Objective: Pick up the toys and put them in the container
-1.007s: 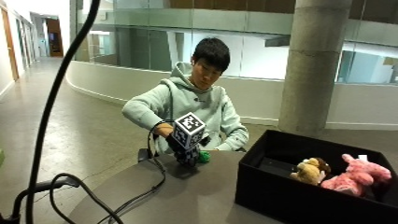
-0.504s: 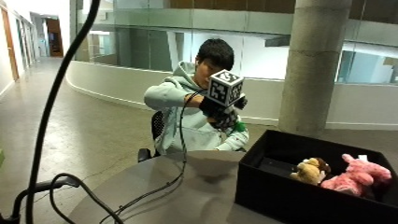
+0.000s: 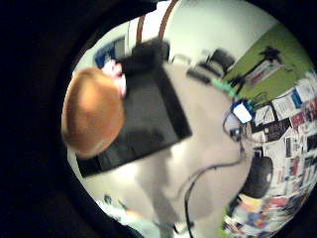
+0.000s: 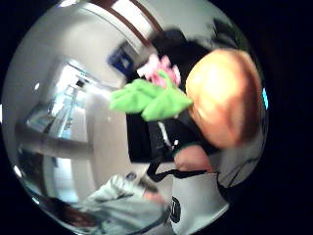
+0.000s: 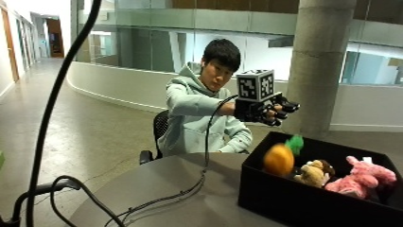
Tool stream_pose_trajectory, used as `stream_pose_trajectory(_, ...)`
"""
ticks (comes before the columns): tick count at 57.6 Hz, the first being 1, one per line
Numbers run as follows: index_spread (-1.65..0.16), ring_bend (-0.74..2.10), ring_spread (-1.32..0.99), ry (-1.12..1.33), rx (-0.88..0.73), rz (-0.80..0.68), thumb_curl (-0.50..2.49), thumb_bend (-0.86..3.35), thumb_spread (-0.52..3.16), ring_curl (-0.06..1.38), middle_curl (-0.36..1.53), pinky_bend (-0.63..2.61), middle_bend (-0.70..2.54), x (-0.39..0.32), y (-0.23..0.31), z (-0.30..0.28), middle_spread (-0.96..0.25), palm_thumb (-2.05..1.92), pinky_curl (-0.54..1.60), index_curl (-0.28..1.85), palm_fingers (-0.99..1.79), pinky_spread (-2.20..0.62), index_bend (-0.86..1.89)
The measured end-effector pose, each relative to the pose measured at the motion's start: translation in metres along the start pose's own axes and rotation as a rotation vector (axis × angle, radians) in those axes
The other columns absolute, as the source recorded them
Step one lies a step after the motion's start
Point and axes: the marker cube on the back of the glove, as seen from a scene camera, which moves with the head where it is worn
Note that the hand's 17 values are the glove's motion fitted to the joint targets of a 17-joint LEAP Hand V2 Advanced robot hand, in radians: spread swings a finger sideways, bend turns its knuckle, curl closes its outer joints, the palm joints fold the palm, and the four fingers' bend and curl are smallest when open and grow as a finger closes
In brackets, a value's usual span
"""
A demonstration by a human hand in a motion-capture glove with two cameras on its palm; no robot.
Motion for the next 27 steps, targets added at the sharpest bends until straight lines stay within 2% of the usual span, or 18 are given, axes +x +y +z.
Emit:
stream_pose_trajectory(2,-0.25,0.37,-0.12,-0.004,-0.057,0.009,0.71,-0.05,1.06,0.34,0.55,0.88,0.12,-0.014,-0.009,0.011,-0.07,0.28,0.44,0.54,-0.6,-0.09,0.11)
stream_pose_trajectory(9,-0.24,0.19,-0.07,-0.004,-0.127,-0.027,0.6,-0.03,1.17,0.28,0.43,0.74,0.05,-0.014,-0.005,0.024,-0.03,0.18,0.38,0.43,-0.49,-0.04,0.06)
stream_pose_trajectory(16,-0.24,0.18,-0.06,-0.006,-0.047,-0.094,0.53,-0.01,1.24,0.28,0.35,0.67,0.06,-0.01,0.004,0.026,-0.01,0.17,0.36,0.37,-0.33,-0.02,0.1)
stream_pose_trajectory(27,-0.26,0.25,-0.1,-0.038,0.068,-0.176,0.47,0.01,1.38,0.3,0.27,0.66,0.1,0.007,0.033,0.025,-0.01,0.23,0.35,0.4,-0.04,-0.02,0.23)
